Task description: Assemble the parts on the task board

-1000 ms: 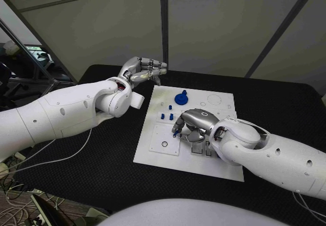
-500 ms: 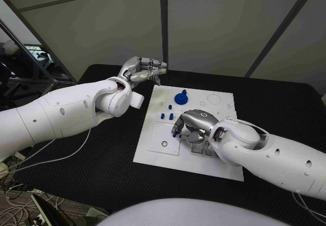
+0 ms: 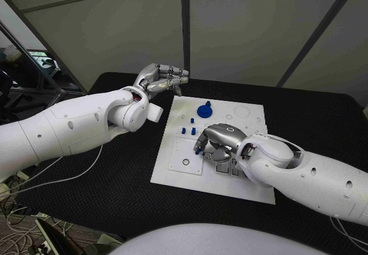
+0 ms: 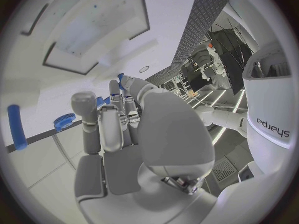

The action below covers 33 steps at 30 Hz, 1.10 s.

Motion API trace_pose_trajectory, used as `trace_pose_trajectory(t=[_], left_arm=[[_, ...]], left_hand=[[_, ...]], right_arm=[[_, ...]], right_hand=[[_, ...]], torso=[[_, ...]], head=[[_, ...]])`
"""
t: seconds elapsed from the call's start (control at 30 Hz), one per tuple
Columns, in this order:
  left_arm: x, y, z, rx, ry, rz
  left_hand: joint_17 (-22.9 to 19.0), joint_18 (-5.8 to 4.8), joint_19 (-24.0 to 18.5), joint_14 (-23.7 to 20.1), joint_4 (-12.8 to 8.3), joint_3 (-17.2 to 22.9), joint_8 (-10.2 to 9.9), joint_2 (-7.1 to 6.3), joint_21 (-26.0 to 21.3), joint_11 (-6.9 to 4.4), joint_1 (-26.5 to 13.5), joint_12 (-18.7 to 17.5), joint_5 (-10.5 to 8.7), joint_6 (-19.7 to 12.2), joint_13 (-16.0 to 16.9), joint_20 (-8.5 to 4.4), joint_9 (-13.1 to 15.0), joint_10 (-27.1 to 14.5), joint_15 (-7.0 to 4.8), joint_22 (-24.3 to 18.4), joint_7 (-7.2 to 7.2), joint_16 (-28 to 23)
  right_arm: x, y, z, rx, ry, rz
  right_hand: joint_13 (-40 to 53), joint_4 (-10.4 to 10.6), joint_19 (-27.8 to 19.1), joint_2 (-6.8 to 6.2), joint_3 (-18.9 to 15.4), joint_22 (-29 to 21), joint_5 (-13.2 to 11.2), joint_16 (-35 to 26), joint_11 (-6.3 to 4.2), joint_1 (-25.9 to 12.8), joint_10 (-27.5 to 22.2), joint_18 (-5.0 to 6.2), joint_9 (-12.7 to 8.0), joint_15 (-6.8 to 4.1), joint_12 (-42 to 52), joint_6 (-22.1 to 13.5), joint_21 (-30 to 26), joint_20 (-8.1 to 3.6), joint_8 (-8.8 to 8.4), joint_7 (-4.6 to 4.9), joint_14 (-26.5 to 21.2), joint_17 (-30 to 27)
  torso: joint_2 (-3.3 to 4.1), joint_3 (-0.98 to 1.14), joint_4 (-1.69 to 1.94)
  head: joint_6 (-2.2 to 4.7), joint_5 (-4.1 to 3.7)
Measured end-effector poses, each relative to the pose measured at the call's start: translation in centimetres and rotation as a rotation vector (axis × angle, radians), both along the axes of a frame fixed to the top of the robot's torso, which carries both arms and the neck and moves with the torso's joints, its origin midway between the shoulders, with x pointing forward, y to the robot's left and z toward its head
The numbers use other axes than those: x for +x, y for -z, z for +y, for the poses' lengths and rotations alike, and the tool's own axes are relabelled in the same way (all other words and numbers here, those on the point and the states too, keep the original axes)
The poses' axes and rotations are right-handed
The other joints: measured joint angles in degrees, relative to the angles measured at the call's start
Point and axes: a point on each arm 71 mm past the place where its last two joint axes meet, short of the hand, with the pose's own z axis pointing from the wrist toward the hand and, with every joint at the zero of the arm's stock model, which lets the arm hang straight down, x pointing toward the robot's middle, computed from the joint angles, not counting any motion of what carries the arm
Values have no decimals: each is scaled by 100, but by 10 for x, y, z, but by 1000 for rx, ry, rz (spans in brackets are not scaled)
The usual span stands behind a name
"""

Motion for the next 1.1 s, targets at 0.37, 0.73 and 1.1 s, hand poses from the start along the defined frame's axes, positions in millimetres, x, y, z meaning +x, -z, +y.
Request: trace_pose_trajectory(t=[0.37,0.73,1.1], left_arm=[[0,0,-2,-1,5,3],[0,0,-3,-3,16,6],[0,1,-2,-3,15,6]], left_hand=[[-6,0,0,0,4,-26,0,0,-1,6,0,0,0,-20,0,0,0,-30,0,-5,19,0],[-20,0,0,0,-1,-32,0,0,-23,26,0,23,0,-19,-6,0,0,-49,0,-14,19,0],[-19,0,0,0,-1,-32,0,0,-23,28,0,23,0,-19,-5,0,0,-47,0,-19,19,0]], right_arm=[[1,1,7,-20,10,-3],[-2,2,10,-38,14,-1],[-3,2,7,-43,21,-4]], right_hand=[[-38,-15,-94,-19,-14,-119,-33,0,133,-186,-342,0,-61,64,-233,-301,-39,94,-150,190,-1,-70],[-63,-2,-144,-96,-61,-135,-33,0,189,-262,-541,0,-76,124,-262,-443,-43,143,-179,192,18,-87],[-75,15,-167,-153,-77,-153,-33,40,188,-317,-648,0,-71,147,-264,-492,-74,166,-185,200,-2,-89]], torso=[[3,-1,1],[3,1,3],[3,3,3]], head=[[14,-26],[9,-51],[1,-43]])
